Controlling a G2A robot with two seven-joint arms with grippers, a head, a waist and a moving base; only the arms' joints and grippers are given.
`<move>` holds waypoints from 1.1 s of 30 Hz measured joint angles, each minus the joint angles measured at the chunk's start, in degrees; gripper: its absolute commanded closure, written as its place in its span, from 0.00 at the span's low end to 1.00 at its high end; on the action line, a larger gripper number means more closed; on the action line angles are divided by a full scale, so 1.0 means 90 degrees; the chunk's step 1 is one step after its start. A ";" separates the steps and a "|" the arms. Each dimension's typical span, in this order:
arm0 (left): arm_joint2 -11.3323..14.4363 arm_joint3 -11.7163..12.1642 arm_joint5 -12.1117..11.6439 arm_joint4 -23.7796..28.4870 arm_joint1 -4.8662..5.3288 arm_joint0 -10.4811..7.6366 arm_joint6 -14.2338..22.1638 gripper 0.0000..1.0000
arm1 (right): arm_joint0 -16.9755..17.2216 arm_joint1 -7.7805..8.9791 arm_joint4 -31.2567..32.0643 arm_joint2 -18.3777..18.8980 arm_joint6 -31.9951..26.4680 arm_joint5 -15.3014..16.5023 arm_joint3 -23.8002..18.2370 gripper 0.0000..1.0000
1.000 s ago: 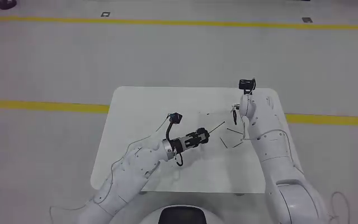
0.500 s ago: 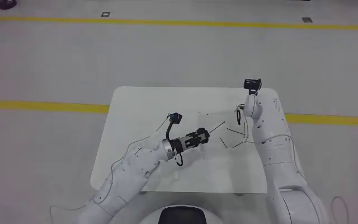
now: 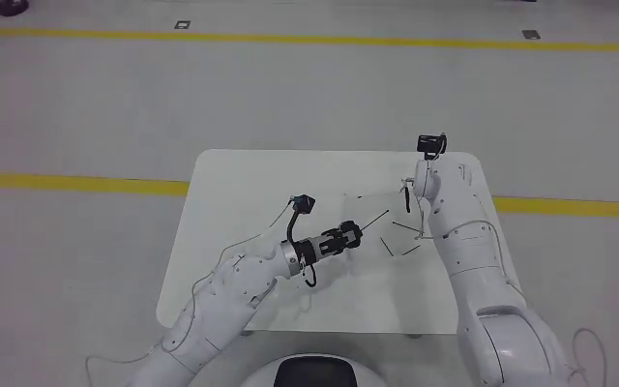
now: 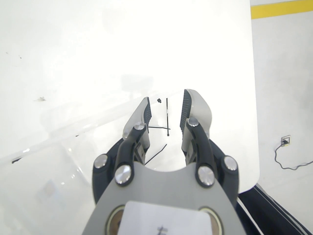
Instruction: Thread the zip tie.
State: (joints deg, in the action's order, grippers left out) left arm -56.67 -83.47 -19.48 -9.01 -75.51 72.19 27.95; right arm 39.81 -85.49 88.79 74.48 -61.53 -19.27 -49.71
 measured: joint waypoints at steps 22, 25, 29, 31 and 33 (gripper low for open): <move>0.0000 0.0000 0.0000 0.0000 0.0000 0.0000 0.0000 1.00 | -0.0543 -0.0268 0.0130 -0.0150 0.0281 -0.0024 0.1106 0.76; 0.0000 0.0000 0.0000 0.0000 0.0000 0.0000 0.0000 1.00 | -0.0616 -0.0306 0.0130 -0.0174 0.0324 -0.0024 0.1274 0.78; 0.0000 0.0000 0.0000 0.0000 0.0000 0.0000 0.0000 1.00 | -0.0687 -0.0342 0.0130 -0.0180 0.0391 -0.0024 0.1452 0.79; 0.0000 0.0000 0.0000 0.0000 0.0000 0.0000 0.0000 1.00 | -0.0720 -0.0355 0.0130 -0.0172 0.0419 -0.0024 0.1530 0.80; 0.0000 0.0000 0.0000 0.0000 0.0000 0.0000 0.0000 1.00 | -0.0755 -0.0367 0.0130 -0.0149 0.0446 -0.0024 0.1613 0.80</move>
State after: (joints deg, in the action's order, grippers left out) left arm -56.67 -83.47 -19.48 -9.01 -75.51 72.19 27.95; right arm 33.02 -88.79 89.95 73.14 -57.52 -19.48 -35.20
